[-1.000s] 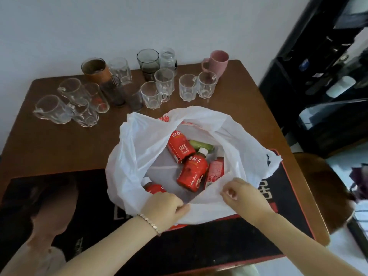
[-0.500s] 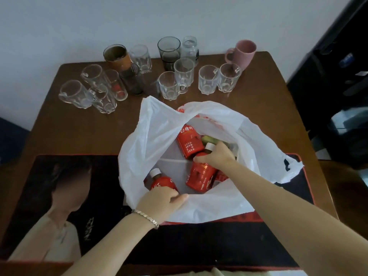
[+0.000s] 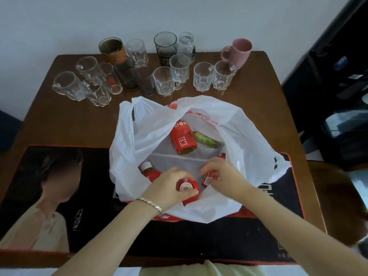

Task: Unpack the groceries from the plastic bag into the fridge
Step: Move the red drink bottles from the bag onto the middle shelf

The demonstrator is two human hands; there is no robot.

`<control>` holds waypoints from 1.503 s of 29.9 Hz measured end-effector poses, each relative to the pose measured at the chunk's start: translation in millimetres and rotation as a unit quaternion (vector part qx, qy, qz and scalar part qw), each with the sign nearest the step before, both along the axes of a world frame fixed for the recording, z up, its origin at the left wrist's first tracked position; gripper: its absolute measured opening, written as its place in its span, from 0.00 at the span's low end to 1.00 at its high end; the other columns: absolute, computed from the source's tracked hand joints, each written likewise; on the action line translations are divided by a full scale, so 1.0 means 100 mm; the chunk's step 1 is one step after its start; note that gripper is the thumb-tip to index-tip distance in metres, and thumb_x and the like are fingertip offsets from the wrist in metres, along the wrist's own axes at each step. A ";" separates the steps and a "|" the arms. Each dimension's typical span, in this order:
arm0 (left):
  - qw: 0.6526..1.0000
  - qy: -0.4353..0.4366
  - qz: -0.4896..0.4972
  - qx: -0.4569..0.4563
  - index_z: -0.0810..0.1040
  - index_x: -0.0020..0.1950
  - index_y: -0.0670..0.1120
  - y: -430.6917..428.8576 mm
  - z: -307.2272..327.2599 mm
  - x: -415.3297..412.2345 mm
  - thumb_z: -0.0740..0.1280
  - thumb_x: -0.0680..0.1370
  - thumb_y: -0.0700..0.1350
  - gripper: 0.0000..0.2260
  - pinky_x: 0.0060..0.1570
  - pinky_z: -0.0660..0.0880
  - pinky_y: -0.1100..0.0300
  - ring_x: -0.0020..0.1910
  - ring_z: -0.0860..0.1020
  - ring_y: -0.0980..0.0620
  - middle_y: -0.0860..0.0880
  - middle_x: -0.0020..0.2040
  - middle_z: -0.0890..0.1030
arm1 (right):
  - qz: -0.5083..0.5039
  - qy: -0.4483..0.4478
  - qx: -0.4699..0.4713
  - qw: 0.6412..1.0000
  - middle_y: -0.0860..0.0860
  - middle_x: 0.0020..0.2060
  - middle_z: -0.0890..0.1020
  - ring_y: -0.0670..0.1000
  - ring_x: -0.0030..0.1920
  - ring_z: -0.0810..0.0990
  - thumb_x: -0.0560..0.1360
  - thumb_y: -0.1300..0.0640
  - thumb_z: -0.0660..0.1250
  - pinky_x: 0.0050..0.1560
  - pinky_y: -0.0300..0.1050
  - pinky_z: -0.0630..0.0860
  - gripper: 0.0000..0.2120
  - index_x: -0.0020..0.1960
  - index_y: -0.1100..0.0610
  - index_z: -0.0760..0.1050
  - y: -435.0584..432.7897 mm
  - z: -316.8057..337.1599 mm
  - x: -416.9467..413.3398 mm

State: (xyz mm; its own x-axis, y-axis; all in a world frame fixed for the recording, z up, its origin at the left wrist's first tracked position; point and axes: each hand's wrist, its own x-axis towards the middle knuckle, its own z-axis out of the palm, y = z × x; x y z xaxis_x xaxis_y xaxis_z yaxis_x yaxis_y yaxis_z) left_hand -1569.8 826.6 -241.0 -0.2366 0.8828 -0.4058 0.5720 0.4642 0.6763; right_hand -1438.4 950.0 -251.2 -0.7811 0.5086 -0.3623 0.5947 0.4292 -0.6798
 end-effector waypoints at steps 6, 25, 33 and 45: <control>0.995 0.086 -0.025 -0.047 0.79 0.55 0.51 0.05 0.06 0.10 0.69 0.72 0.51 0.13 0.54 0.75 0.59 0.52 0.78 0.52 0.52 0.54 0.73 | -0.082 -0.158 0.122 0.976 0.62 0.56 0.75 0.60 0.57 0.75 0.79 0.56 0.57 0.56 0.47 0.71 0.15 0.57 0.66 0.73 0.54 -0.30 -0.04; 0.978 -0.045 0.204 0.015 0.81 0.42 0.51 0.16 -0.04 0.25 0.76 0.65 0.42 0.09 0.34 0.69 0.78 0.33 0.75 0.68 0.60 0.33 0.78 | 0.010 -0.046 0.200 0.979 0.51 0.52 0.77 0.54 0.53 0.78 0.72 0.56 0.60 0.44 0.43 0.76 0.19 0.63 0.55 0.72 -0.34 -0.15 0.22; 0.945 -0.221 0.229 -0.072 0.81 0.54 0.41 0.18 0.01 0.03 0.58 0.71 0.28 0.18 0.49 0.79 0.54 0.45 0.82 0.47 0.44 0.43 0.84 | -0.032 0.024 0.230 0.972 0.43 0.34 0.82 0.48 0.33 0.81 0.63 0.33 0.63 0.24 0.38 0.72 0.28 0.56 0.47 0.76 -0.49 -0.23 0.09; 0.970 -0.158 0.176 -0.048 0.79 0.50 0.46 0.23 0.09 -0.21 0.56 0.74 0.30 0.16 0.49 0.75 0.66 0.51 0.78 0.56 0.52 0.47 0.82 | -0.049 -0.084 0.134 0.986 0.51 0.48 0.82 0.54 0.47 0.81 0.74 0.40 0.63 0.44 0.45 0.73 0.21 0.59 0.54 0.67 -0.16 0.03 -0.02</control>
